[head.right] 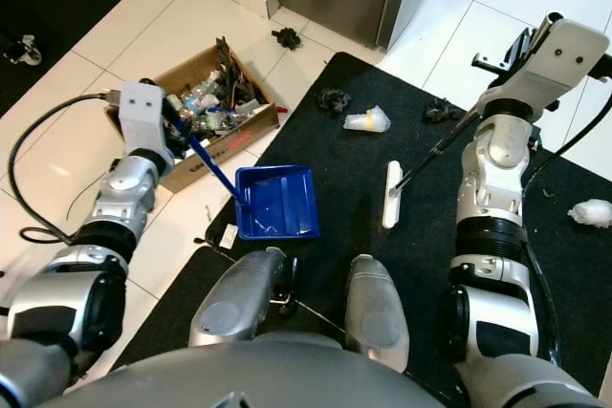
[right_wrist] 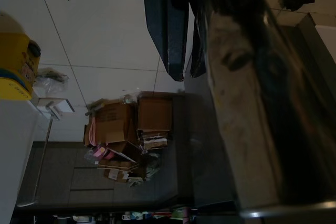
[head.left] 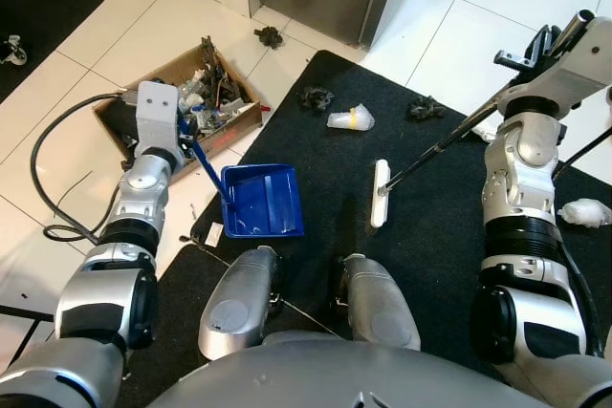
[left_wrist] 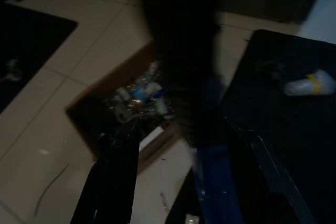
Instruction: Sweep floor
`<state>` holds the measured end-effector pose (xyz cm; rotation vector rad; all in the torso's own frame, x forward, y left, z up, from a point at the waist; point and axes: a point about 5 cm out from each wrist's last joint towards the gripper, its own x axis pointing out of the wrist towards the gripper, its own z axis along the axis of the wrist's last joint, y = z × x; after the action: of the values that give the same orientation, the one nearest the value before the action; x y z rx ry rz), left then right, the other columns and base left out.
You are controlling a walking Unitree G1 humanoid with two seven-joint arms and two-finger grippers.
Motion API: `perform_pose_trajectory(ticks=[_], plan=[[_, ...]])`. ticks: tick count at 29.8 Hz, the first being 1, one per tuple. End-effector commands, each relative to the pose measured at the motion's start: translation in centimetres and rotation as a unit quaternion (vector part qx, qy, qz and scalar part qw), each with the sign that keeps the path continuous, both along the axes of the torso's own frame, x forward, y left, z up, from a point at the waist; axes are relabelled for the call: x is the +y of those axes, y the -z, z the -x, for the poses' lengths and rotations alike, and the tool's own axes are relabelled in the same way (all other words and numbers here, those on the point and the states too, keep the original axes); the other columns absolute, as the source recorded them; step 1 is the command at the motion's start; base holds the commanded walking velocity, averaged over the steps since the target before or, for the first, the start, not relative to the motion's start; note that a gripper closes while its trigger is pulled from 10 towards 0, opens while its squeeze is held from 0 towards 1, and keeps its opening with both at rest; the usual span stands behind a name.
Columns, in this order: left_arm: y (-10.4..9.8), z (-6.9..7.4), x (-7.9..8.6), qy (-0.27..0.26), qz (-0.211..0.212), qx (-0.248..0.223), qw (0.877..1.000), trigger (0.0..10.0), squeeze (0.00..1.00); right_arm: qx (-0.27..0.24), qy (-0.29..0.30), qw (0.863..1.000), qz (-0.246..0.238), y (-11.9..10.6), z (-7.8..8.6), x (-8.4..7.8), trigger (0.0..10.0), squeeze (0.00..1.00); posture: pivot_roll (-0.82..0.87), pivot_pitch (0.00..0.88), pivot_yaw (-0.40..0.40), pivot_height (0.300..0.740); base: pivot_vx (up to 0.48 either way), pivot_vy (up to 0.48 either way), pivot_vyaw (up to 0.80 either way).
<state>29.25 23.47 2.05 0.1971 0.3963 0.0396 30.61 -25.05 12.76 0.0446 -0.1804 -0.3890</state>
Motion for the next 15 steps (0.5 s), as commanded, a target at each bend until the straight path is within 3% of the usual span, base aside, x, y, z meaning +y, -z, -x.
perform_pose_trajectory(ticks=[1,7,12,15], plan=[[-0.6,-0.1,1.5,-0.021,-0.017,-0.005,1.000,10.0,0.00,-0.017,0.002,1.000,0.005,-0.6,-0.1,-0.2,10.0,0.00,0.13,0.007,-0.007,0.740,0.000,0.000,0.00],[-2.0,-0.4,3.6,-0.041,-0.061,-0.027,0.997,10.0,0.00,-0.017,0.004,1.000,0.004,-0.5,0.0,-0.3,10.0,0.00,0.13,0.006,-0.005,0.740,0.000,0.000,0.00],[-2.2,-0.6,4.3,-0.048,-0.044,-0.019,0.998,10.0,0.00,-0.015,0.004,1.000,0.004,-0.4,0.1,-0.3,10.0,0.00,0.13,0.009,-0.008,0.740,0.000,0.000,0.00],[-2.1,-0.9,4.3,-0.047,-0.006,-0.004,0.999,10.0,0.00,-0.016,0.003,1.000,0.005,-0.5,0.1,-0.3,10.0,0.00,0.12,0.015,-0.009,0.740,0.000,0.000,0.00]])
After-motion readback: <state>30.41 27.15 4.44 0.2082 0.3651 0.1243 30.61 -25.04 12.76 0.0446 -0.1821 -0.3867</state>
